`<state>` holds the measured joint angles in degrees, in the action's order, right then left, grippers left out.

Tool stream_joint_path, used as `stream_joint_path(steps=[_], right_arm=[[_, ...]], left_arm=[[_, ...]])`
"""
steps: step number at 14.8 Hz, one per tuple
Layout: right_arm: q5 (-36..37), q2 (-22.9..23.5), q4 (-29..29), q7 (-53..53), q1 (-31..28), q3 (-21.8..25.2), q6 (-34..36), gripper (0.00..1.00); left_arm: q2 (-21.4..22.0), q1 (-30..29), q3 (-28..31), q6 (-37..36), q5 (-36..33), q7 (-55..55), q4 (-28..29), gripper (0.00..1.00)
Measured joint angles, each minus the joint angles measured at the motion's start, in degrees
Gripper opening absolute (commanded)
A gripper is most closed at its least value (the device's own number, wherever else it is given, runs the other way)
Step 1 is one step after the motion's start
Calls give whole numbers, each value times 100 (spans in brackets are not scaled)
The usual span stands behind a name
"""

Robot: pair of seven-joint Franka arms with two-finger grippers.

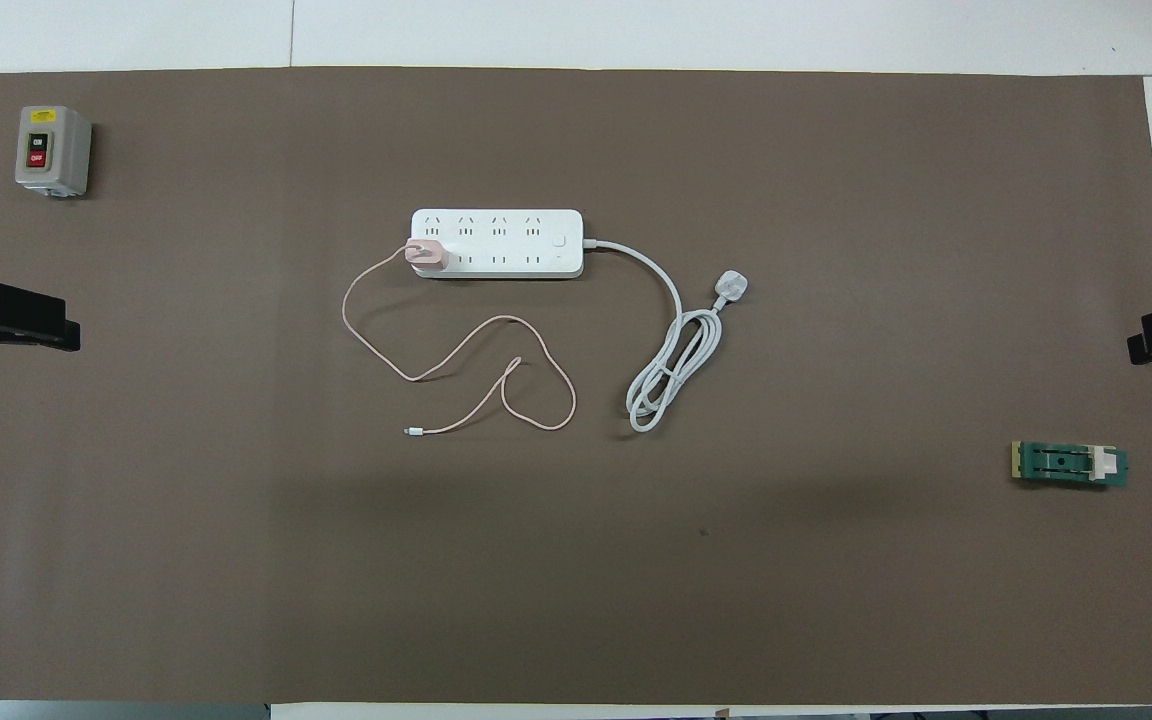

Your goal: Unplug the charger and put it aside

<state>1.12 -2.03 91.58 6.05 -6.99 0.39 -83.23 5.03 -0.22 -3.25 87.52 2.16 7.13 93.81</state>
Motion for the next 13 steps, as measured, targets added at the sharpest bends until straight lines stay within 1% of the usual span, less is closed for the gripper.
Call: stream_joint_path(steps=[2,4,6,8,10,13], right_arm=[[-66,-11,17,-9,-3,-2,12,100],[-266,-12,95,-359,0,-16,8,100],[-578,-12,282,-984,10,-81,-62,100],[-928,-8,541,-1648,16,-188,-278,100],[-1364,75,749,-2512,143,-261,-552,100],[-1930,473,856,-3931,582,-305,-1110,100]], left_arm=[[0,12,-26,42,0,620,0,100],[-1,75,-30,93,2,1414,0,100],[-15,237,-36,199,4,2712,0,100],[-88,453,-44,302,10,3964,0,100],[-263,667,-53,397,10,5108,-1,100],[-738,1005,-57,679,10,6625,-152,100]])
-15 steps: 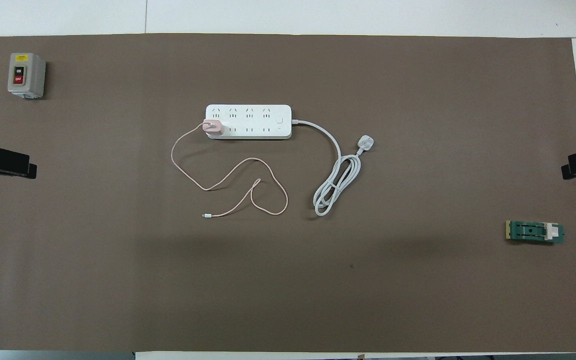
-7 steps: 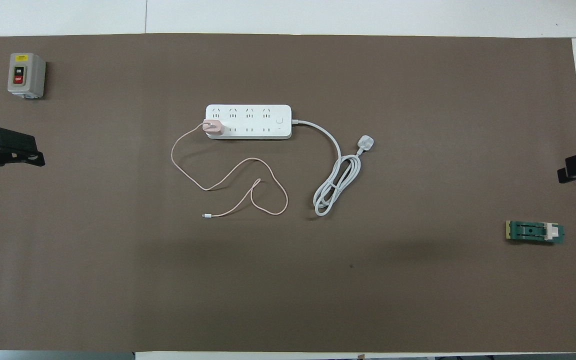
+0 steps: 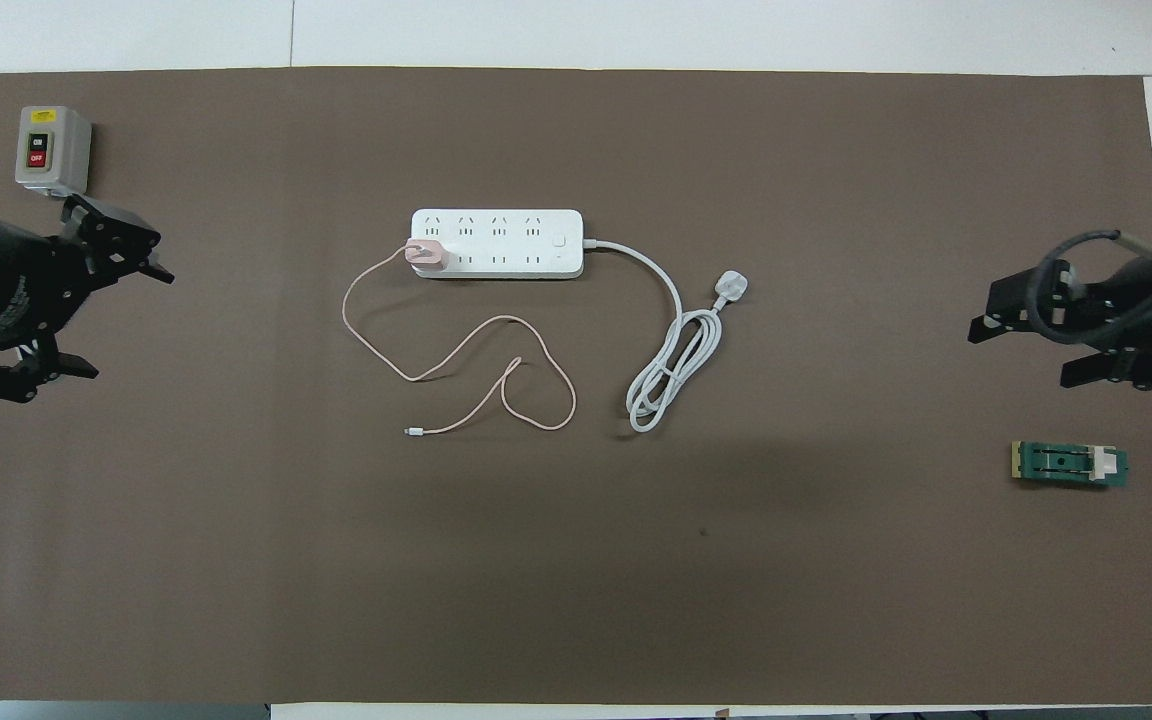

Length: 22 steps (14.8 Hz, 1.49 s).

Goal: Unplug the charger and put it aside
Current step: 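Reach the left gripper to the pink charger while the right gripper reaches the strip, then grasp the pink charger with the left gripper while the right gripper holds the strip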

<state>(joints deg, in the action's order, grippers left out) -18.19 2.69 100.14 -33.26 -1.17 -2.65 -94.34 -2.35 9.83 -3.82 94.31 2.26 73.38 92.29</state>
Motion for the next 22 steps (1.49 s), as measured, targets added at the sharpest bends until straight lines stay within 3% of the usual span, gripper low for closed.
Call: stream_joint_path(steps=[4,7,14,17,22], right_arm=[[-689,675,25,-1750,706,-12,-954,100],[-1332,1205,6,-2880,1235,-17,-1742,100],[-2670,2645,-734,-4085,1933,-14,-3144,100],[-3311,3067,-969,-4150,2054,-11,-3308,100],[-3406,3943,-1847,-4453,2049,6,-3057,100]], left_arm=[[-911,360,-5,333,0,1518,-612,100],[-1353,520,-8,702,-1,2231,-769,100],[-2156,924,10,1527,-234,2885,-780,100],[-2269,923,27,1759,-358,2886,-782,100],[-2578,976,7,2164,-380,2885,-782,100]])
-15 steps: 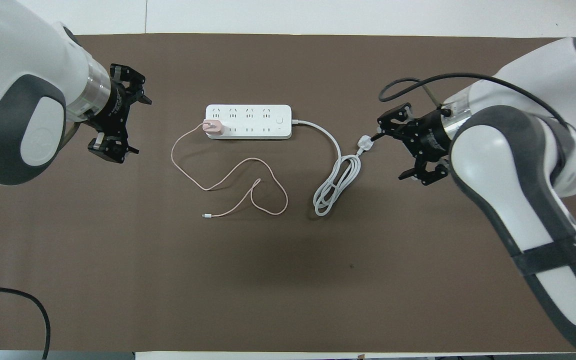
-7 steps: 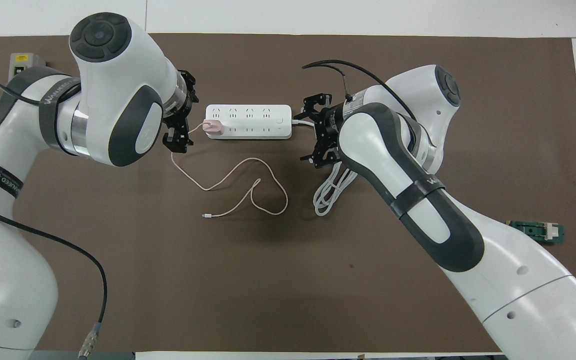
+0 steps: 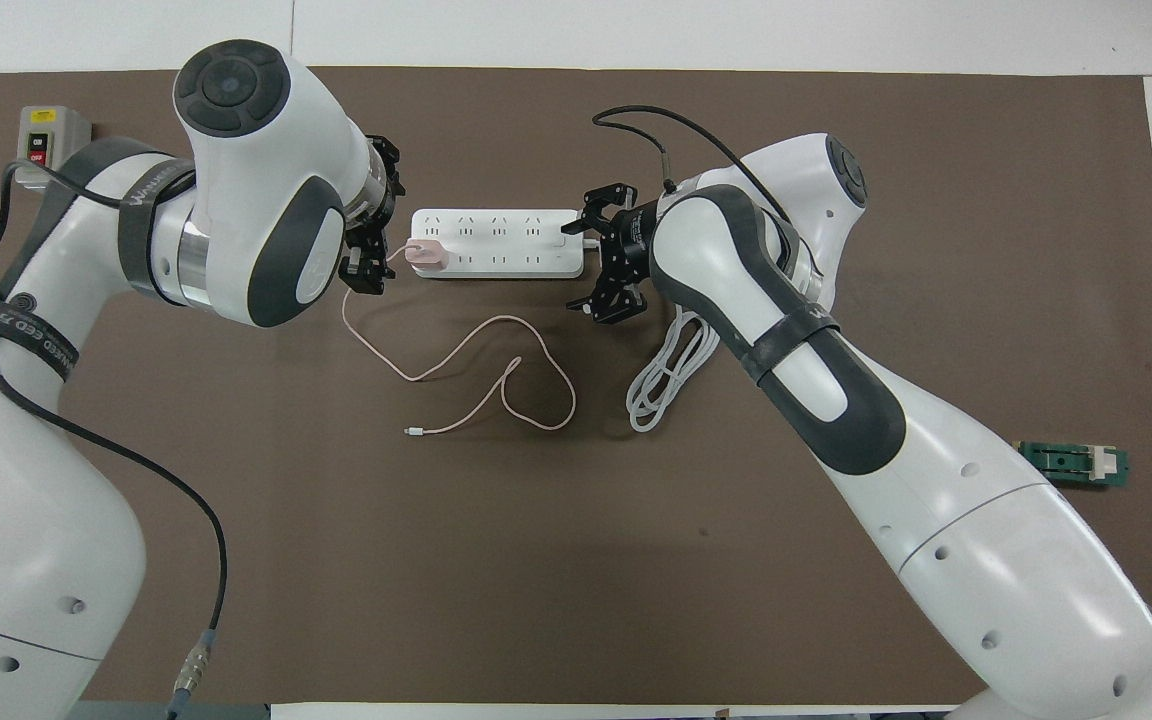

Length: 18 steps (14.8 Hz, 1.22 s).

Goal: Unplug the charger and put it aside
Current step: 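Grasp the pink charger with the left gripper while the right gripper holds the strip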

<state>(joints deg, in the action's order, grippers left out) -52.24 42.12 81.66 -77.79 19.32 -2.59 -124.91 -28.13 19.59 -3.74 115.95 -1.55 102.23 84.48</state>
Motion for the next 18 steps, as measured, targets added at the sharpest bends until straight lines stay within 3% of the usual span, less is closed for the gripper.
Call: stream_joint_path(steps=[5,13,16,17,18], right_arm=[[98,516,-649,0,6,-3,54,100],[198,811,-1119,0,2,14,59,100],[252,912,-1186,0,-4,30,54,100],[271,947,-1206,0,-6,34,52,100],[301,978,-1221,0,-5,35,45,99]], left_arm=[[-256,170,3,150,-4,0,3,100],[-419,193,16,273,-122,0,102,98],[-444,192,19,311,-135,0,106,82],[-444,192,19,322,-137,0,106,69],[-444,192,20,336,-139,0,106,46]])
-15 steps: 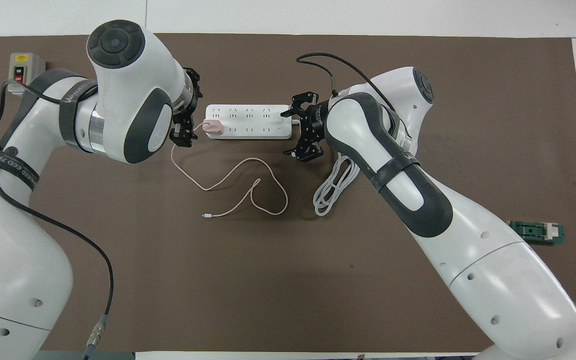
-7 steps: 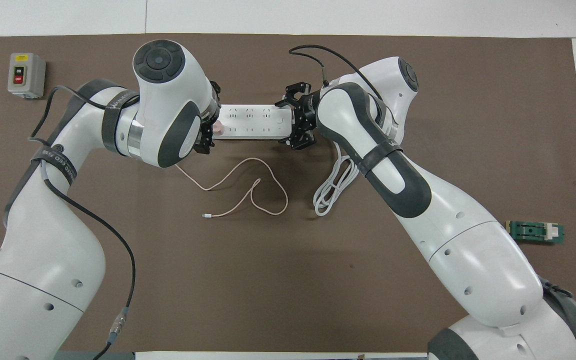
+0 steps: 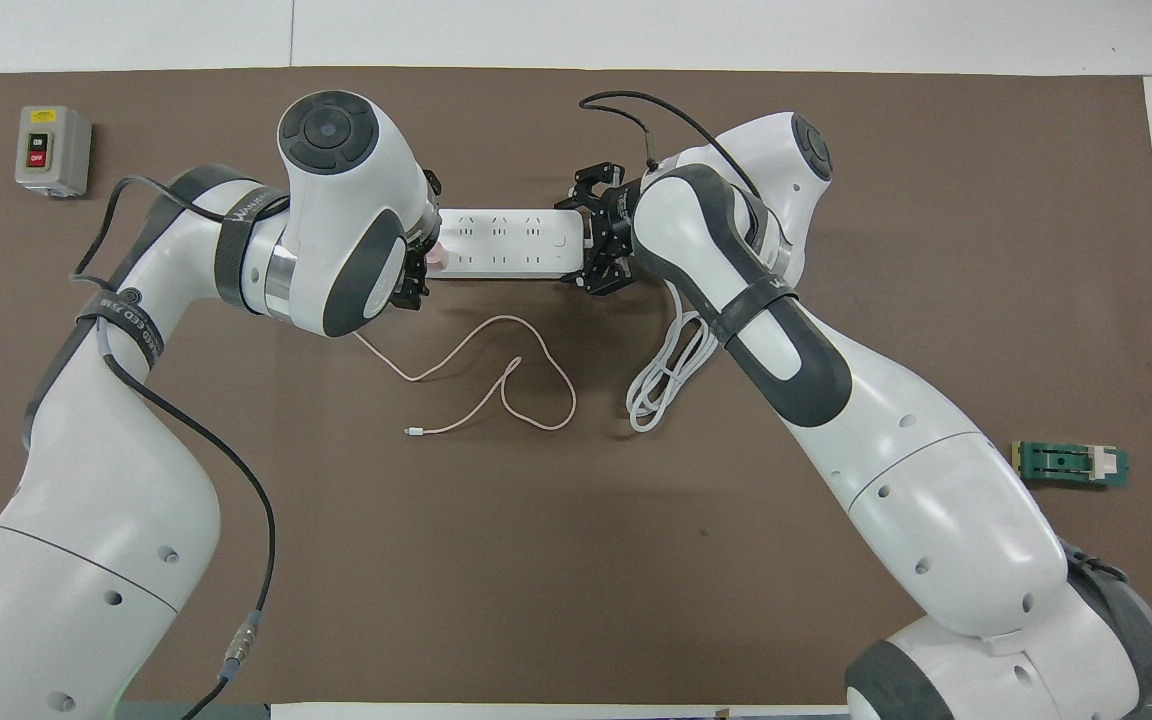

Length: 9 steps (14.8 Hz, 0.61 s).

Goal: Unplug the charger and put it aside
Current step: 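Grasp the pink charger with the left gripper while the right gripper holds the strip, then pull the pink charger out of the strip with the left gripper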

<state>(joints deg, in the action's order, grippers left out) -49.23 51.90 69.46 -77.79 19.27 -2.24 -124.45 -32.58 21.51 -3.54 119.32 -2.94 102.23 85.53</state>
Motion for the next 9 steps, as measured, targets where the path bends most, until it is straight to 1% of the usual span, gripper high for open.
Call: stream_joint_path(steps=[2,3,4,9], right_arm=[[104,49,-36,0,4,0,-18,47],[120,59,-54,-2,3,0,-28,32],[120,57,-58,-12,-2,0,-15,31],[120,57,-58,-25,-2,0,-15,32]], left_arm=[[0,-4,6,45,-7,0,0,8],[-1,-8,9,68,-10,-1,2,0],[-6,-8,10,84,-10,-1,7,0],[-7,-8,10,87,-10,13,15,0]])
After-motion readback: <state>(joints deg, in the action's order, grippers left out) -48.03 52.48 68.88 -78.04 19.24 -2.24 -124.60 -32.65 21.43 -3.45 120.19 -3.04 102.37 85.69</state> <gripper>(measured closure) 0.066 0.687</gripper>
